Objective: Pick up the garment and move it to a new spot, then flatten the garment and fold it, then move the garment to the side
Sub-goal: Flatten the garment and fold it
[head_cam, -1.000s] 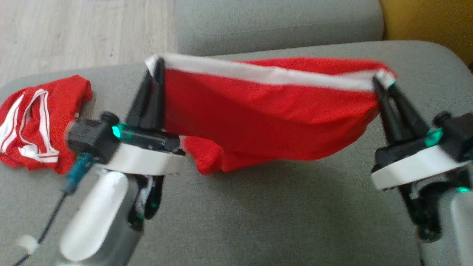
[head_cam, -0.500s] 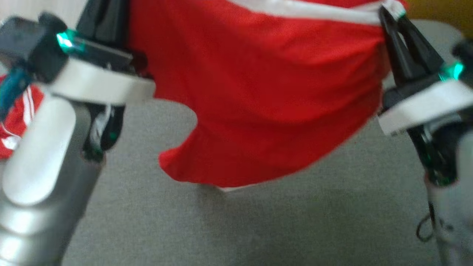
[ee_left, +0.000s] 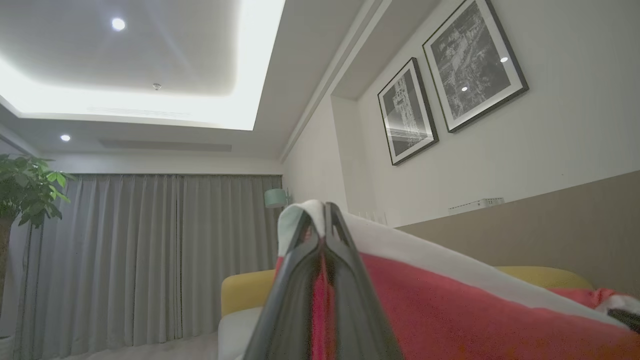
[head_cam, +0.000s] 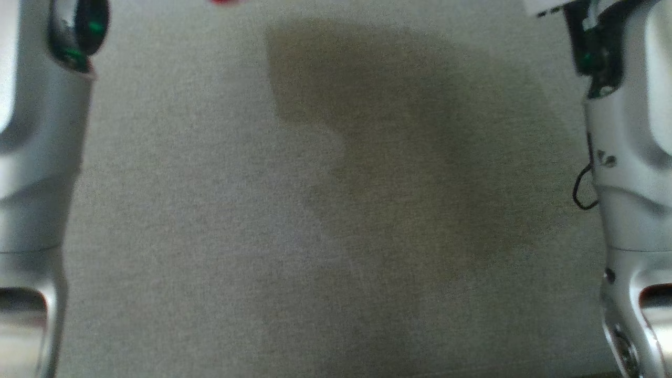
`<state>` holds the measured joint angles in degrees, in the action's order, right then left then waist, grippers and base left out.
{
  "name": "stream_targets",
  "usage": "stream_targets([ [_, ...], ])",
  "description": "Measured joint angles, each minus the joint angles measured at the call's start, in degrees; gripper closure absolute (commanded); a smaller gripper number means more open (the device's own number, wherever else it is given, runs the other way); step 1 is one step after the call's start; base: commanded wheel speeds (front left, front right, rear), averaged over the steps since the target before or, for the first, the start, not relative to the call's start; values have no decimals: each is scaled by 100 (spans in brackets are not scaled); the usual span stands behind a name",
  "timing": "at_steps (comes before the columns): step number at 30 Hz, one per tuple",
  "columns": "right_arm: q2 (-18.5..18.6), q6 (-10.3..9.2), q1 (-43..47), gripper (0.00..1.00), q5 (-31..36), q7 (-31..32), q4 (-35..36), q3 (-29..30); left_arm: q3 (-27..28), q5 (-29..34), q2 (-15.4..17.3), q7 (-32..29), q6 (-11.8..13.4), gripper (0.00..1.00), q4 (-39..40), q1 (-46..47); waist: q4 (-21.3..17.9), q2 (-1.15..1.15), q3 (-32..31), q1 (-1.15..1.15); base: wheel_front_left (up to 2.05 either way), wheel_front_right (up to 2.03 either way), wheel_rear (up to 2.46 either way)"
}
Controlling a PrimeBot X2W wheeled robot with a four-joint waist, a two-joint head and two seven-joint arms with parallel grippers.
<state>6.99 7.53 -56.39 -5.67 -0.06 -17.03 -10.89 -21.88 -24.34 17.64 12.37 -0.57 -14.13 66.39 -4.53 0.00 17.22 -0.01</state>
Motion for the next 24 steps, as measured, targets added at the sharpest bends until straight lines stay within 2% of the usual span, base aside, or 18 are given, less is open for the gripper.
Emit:
stream_targets([
  [4, -64, 0, 238, 100, 62, -396, -513, -103, -38, -99, -192, 148, -54, 100, 9, -472, 87, 0, 190, -1, 0, 0, 0],
  [8, -96, 0, 899, 100, 162, -820, -911, -210, -182, -99, -214, 210, -97, 100, 205, -1727, 188, 0, 316, 0, 0, 0, 0],
  [10, -104, 0, 1098, 100, 168, -904, -999, -220, -212, -99, -220, 210, -93, 100, 274, -2069, 209, 0, 330, 0, 0, 0, 0],
  [13, -119, 0, 1674, 100, 165, -1106, -1126, -197, -132, -110, -322, 218, -16, 100, 625, -2969, 271, 0, 329, 1, 0, 0, 0],
  [18, -185, 0, 2532, 100, 130, -1314, -773, 16, 363, -15, -686, 236, 11, 100, 1593, -4149, 328, 0, 168, 2, 0, 0, 0],
  [24, -266, 0, 3671, 100, 107, -1362, 1, 254, 539, 283, -853, 236, -4, 100, 2224, -5325, 326, 0, -144, 2, 0, 0, 0],
])
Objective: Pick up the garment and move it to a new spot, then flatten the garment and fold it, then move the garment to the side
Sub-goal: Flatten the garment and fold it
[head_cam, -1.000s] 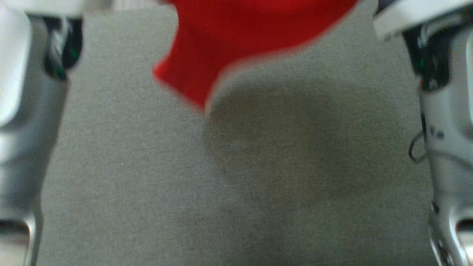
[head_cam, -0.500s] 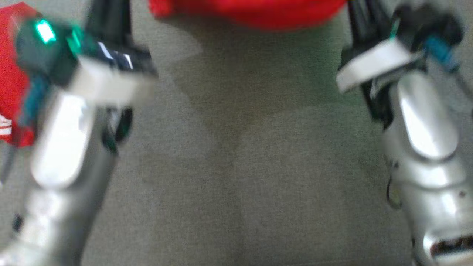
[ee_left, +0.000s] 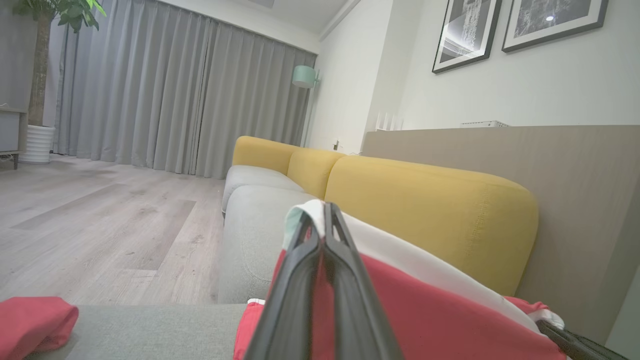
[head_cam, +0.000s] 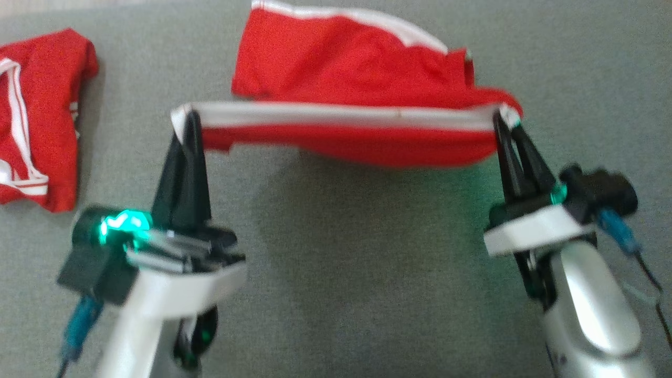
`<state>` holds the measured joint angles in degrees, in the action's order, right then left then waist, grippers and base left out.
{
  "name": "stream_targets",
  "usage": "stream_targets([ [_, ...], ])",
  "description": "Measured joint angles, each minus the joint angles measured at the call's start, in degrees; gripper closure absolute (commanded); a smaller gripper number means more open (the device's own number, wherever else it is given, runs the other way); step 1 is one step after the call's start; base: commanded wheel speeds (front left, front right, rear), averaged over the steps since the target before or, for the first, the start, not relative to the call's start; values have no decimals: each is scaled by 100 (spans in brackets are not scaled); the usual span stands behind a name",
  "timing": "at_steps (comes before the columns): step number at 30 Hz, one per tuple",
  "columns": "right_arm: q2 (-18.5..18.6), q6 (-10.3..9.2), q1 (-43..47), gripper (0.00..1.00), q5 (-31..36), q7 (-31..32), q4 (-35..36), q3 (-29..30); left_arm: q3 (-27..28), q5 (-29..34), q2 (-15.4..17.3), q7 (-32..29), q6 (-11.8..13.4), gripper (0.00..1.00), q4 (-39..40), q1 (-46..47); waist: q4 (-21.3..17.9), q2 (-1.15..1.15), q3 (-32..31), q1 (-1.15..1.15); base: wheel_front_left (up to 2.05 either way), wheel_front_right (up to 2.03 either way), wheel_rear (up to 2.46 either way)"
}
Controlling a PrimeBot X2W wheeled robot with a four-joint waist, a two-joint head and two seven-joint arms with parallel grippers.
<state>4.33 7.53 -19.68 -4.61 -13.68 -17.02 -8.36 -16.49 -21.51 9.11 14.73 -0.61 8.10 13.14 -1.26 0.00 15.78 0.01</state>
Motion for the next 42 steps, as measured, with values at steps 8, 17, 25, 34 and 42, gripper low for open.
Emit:
stream_targets([
  [8, -116, 0, 1820, 100, -102, 450, 1527, 279, -21, 174, -70, -1, 45, 100, 898, -1500, -53, 0, -634, 1, 0, 0, 0],
  [17, -166, 0, 2874, 100, -88, 1179, 2662, 348, -202, 289, -33, -183, 169, 100, 1313, -2150, -174, 0, -758, 0, 0, 0, 0],
  [25, -168, 0, 2215, 100, -235, 1288, 1905, 409, -280, 181, -74, -311, -244, 100, -215, -641, -159, 0, -330, -2, 0, 0, 0],
  [34, -167, 0, 858, 100, -332, 1134, 698, 370, -453, 242, -207, -567, -497, 100, -2863, 1655, -293, 0, 334, -3, 0, 0, 0],
  [42, -163, 0, -66, 100, -330, 929, -113, 220, -414, 321, -247, -442, -504, 100, -4362, 2839, -539, 0, 824, -3, 0, 0, 0],
])
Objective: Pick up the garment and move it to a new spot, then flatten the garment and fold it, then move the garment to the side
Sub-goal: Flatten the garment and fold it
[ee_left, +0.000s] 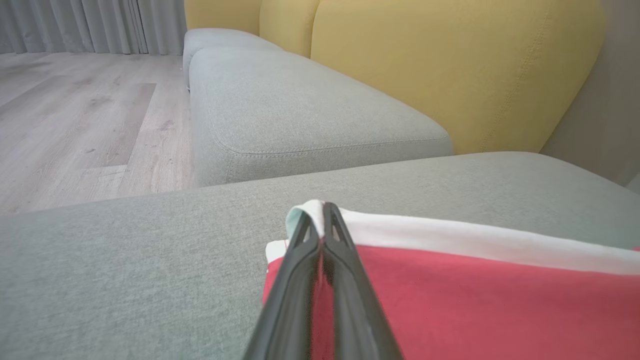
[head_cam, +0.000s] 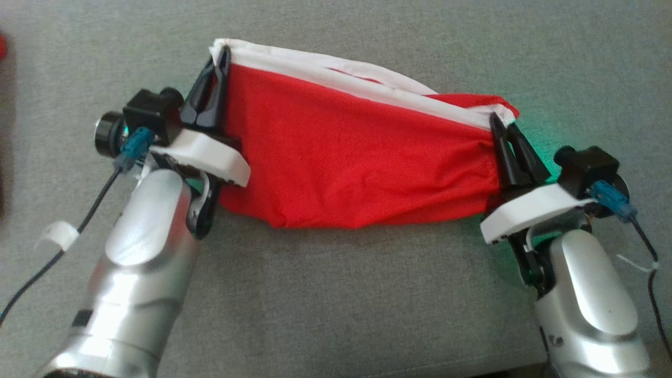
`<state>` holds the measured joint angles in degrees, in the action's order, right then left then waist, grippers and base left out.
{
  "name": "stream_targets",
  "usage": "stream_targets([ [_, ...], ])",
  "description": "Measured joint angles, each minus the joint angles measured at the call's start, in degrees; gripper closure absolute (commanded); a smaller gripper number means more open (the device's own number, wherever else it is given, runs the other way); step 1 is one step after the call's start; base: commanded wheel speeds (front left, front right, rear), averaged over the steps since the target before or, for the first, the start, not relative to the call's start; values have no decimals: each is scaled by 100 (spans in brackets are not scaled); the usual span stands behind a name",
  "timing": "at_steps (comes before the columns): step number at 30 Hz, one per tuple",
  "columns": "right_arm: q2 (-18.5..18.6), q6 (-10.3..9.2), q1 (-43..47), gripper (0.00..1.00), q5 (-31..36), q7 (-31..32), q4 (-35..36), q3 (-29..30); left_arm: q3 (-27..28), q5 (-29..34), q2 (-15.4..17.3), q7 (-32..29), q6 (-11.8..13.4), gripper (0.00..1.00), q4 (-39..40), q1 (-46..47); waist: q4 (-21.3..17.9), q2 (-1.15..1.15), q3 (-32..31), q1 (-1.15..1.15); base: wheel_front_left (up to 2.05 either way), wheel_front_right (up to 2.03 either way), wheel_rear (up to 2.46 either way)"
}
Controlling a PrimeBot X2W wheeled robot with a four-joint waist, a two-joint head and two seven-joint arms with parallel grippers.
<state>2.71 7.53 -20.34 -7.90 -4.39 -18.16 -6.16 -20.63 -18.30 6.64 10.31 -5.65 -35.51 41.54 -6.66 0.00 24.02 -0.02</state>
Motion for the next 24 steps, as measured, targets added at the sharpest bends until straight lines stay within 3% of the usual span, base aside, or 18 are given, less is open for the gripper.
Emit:
stream_targets([
  [3, 1, 0, -169, 100, -10, -74, -197, -104, -2, 45, 3, 97, -1, 100, -422, 268, -61, 0, 93, 0, 0, 0, 0],
  [4, 2, 0, -201, 95, -12, -88, -240, -126, -5, 78, 4, 113, -1, 100, -548, 339, -73, 0, 107, 1, 0, 0, 0],
  [5, 3, 0, -231, 74, -42, -125, -288, -163, -14, 91, 1, 113, -1, 100, -682, 414, -81, 0, 114, 1, 0, 0, 0],
  [6, 5, 0, -255, 7, -83, -143, -324, -202, -19, 94, -7, 113, -12, 100, -797, 472, -84, 0, 111, 1, 0, 0, 0],
  [7, 5, 0, -263, 0, -110, -193, -341, -226, -20, 94, -20, 124, -24, 95, -898, 525, -84, 0, 104, 1, 0, 0, 0],
  [8, 5, 0, -263, 0, -118, -229, -375, -242, -24, 94, -33, 148, -24, 58, -973, 560, -83, 0, 94, 1, 0, 0, 0],
  [9, 5, 0, -262, 0, -118, -252, -411, -245, -35, 94, -42, 167, -25, 7, -1060, 593, -80, 0, 80, 2, 0, 0, 0],
  [10, 5, 0, -262, 0, -118, -252, -411, -245, -35, 94, -42, 167, -25, 0, -1060, 593, -80, 0, 80, 2, 0, 0, 0],
  [17, 5, 0, -197, 0, 44, -261, -391, -187, -199, 44, -166, 26, -66, 0, -1503, 639, -15, 0, -113, 2, 0, 0, 0],
  [24, 5, 0, 328, 0, 449, 154, 40, 249, -234, -157, -210, -282, -90, 0, -1570, 436, 105, 0, -417, 2, 0, 0, 0],
])
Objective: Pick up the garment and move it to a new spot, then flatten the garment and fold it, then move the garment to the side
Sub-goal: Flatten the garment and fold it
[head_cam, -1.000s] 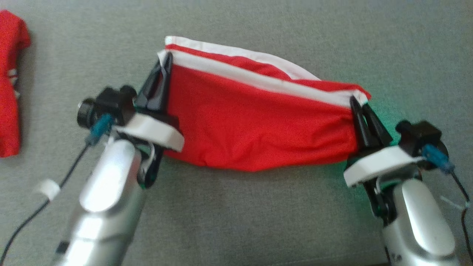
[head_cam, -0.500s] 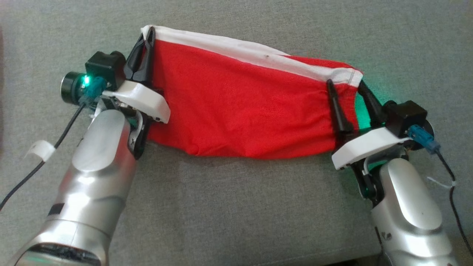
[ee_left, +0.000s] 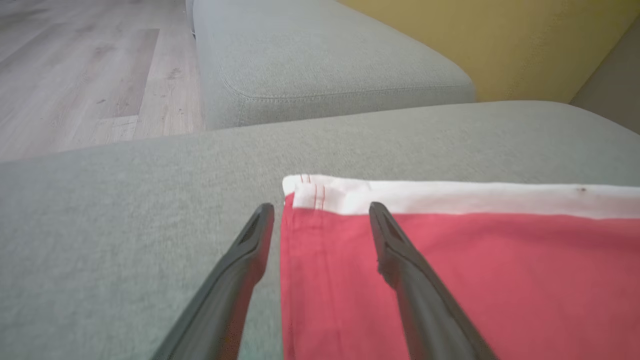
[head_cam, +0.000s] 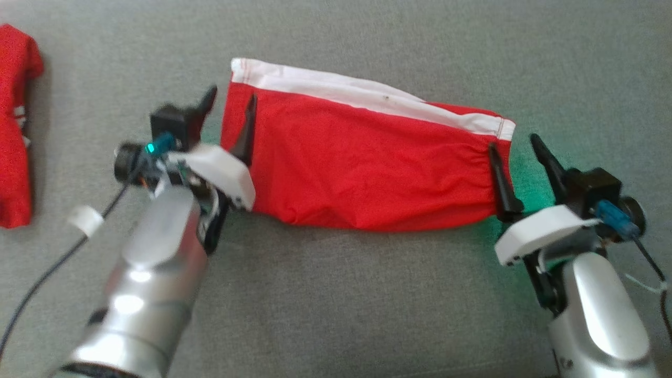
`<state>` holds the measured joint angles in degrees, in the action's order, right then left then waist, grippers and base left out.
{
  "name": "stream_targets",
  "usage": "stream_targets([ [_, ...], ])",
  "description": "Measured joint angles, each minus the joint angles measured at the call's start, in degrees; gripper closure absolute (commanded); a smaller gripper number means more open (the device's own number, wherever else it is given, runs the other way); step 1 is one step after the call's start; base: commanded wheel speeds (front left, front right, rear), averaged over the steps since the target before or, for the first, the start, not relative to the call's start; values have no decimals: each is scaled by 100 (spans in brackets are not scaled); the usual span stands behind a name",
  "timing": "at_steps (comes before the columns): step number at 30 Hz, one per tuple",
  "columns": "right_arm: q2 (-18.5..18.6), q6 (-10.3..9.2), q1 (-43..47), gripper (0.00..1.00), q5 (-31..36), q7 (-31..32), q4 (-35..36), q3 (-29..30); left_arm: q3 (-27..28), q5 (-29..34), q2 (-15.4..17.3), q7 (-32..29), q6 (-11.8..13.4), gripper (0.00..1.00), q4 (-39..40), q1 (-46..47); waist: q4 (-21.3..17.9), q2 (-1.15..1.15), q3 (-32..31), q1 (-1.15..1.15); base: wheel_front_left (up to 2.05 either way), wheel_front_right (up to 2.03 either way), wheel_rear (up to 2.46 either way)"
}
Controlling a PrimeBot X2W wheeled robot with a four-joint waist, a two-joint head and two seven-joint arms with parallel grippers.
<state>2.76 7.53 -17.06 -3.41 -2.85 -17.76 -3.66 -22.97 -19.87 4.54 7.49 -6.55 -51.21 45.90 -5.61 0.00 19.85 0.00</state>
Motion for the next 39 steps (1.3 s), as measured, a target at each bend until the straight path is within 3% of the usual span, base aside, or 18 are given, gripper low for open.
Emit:
stream_targets([
  [11, -7, 0, 950, 0, 238, 721, 861, 526, 93, -591, 3, -867, 83, 0, 229, -1165, 110, 0, -634, 1, 0, 0, 0],
  [22, -10, 0, 1327, 0, 188, 1045, 1610, 684, 223, -1100, 53, -1737, 68, 0, 881, -1568, -263, 0, -779, 0, 0, 0, 0],
  [23, -10, 0, 1327, 0, 170, 1045, 1637, 680, 225, -1105, 58, -1767, 76, 8, 921, -1577, -294, 0, -773, 0, 0, 0, 0],
  [24, -10, 0, 1327, 0, 136, 1045, 1649, 672, 226, -1129, 57, -1803, 85, 29, 950, -1578, -321, 0, -768, 0, 0, 0, 0],
  [25, -11, 0, 1328, 0, 130, 1045, 1659, 669, 230, -1169, 56, -1847, 93, 60, 982, -1579, -342, 0, -762, 0, 0, 0, 0],
  [27, -11, 0, 1328, 0, 129, 1044, 1686, 660, 227, -1200, 56, -1906, 109, 100, 1045, -1601, -370, 0, -755, 0, 0, 0, 0],
  [39, -12, 0, 1488, 0, 81, 1044, 1702, 835, 298, -1433, 60, -1527, 310, 100, 2026, -2716, -119, 0, -957, 0, 0, 0, 0],
])
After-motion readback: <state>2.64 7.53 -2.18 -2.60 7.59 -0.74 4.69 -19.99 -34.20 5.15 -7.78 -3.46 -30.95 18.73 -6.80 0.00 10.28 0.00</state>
